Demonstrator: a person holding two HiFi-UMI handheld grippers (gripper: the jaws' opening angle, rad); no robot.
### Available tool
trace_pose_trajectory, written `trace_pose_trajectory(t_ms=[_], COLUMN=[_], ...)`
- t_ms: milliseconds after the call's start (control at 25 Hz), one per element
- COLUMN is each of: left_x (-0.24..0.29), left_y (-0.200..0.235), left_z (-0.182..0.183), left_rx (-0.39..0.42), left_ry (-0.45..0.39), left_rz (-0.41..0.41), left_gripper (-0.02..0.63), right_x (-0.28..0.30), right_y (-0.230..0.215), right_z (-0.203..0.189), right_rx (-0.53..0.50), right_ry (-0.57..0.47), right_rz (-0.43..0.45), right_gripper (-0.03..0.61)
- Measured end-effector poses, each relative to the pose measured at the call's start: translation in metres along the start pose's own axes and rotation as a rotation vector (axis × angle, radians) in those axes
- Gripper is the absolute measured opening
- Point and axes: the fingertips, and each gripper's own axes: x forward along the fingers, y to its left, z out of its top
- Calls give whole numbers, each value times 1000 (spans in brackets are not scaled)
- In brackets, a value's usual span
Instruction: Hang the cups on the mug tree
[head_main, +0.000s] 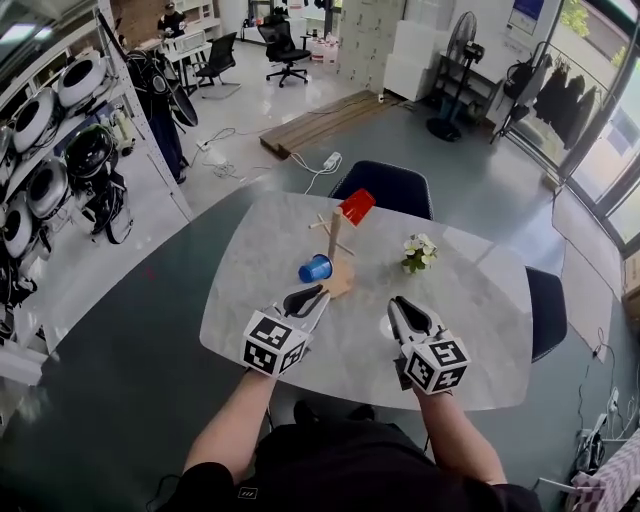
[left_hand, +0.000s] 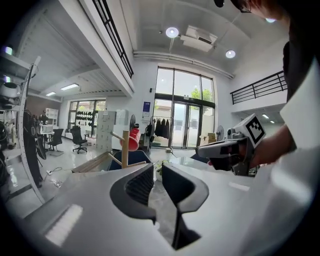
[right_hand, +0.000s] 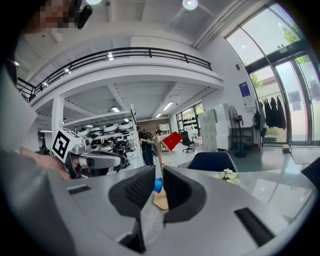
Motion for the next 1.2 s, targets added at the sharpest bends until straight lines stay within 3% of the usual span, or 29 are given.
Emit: trace_pose_trajectory(t_ms=[320, 440, 760, 1200], left_x=[26, 39, 67, 111], left_y=[-18, -28, -50, -86], left_z=[2, -2, 3, -23], left_rx=[-15, -27, -37, -44], left_ry=[11, 21, 12, 39], left_rz=[39, 31, 42, -42], left_gripper=[12, 11, 11, 11], right_x=[-27, -34, -55, -68], right_y=[-43, -60, -103, -131], right_z=[-3, -8, -22, -84], right_rx=[-27, -16, 24, 75], right_ry=[-6, -8, 4, 65], right_rz=[4, -5, -50, -85], right_gripper=[63, 117, 150, 264])
